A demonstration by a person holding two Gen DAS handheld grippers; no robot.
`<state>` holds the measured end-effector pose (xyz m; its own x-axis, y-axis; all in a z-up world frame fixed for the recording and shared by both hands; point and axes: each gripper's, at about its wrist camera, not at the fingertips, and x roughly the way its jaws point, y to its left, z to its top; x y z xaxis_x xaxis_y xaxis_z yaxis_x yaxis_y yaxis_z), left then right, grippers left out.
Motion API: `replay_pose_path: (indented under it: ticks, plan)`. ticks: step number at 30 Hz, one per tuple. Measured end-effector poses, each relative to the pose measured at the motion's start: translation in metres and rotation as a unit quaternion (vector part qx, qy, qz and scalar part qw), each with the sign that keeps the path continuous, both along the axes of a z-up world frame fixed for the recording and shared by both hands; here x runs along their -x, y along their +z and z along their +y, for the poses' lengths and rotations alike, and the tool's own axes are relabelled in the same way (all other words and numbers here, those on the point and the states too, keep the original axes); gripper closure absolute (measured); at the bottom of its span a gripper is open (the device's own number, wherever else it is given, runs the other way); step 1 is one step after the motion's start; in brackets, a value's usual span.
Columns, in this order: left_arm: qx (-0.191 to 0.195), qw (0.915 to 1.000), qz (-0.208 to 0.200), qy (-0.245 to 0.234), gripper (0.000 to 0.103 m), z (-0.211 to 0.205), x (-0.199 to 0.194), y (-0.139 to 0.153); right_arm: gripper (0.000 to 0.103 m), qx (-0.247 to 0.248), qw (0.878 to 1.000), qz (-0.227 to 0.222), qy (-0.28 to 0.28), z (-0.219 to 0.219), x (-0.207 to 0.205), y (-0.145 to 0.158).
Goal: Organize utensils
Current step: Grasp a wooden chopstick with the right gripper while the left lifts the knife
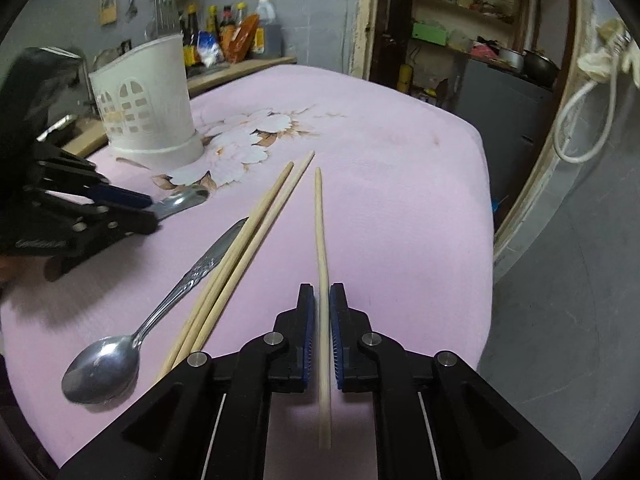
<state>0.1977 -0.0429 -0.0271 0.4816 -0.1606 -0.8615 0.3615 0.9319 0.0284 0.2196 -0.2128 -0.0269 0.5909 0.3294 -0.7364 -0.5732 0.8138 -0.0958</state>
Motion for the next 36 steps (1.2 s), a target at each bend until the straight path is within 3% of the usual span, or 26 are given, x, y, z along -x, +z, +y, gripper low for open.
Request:
replay_pose_path:
  ticks: [4, 8, 12, 15, 20, 27, 31, 36]
  plan:
    - [-0.044, 0.9987, 0.005, -0.026, 0.087, -0.013, 0.002, -0.002, 0.085, 0.023, 0.999, 0.006, 0.021, 0.016, -0.017, 0.001]
    - [-0.066, 0.9967, 0.016, -0.044, 0.085, -0.018, 0.001, -0.003, 0.084, 0.048, 0.998, 0.003, 0.035, 0.032, -0.030, -0.001]
    - [-0.070, 0.9958, 0.025, -0.054, 0.085, -0.022, -0.003, -0.006, 0.085, 0.038, 0.998, 0.020, 0.043, 0.040, -0.044, -0.004]
    - [-0.066, 0.9958, 0.036, -0.051, 0.085, -0.026, -0.011, -0.008, 0.097, 0.037, 0.998, 0.034, 0.048, 0.046, -0.053, -0.005]
    - [-0.041, 0.9980, 0.024, -0.042, 0.090, -0.016, -0.010, -0.006, 0.100, 0.028, 0.998, 0.035, 0.043, 0.046, -0.055, -0.001]
    - [0.014, 0.9994, -0.020, -0.024, 0.091, 0.001, 0.009, 0.002, 0.100, -0.069, 0.997, 0.015, 0.011, 0.021, -0.037, 0.013]
    - [0.044, 0.9974, -0.055, -0.015, 0.091, 0.012, 0.024, 0.007, 0.100, -0.138, 0.990, -0.032, 0.008, 0.010, -0.019, 0.033]
    - [0.095, 0.9873, -0.127, 0.009, 0.091, 0.033, 0.039, 0.024, 0.100, -0.202, 0.974, -0.101, 0.014, 0.011, -0.001, 0.050]
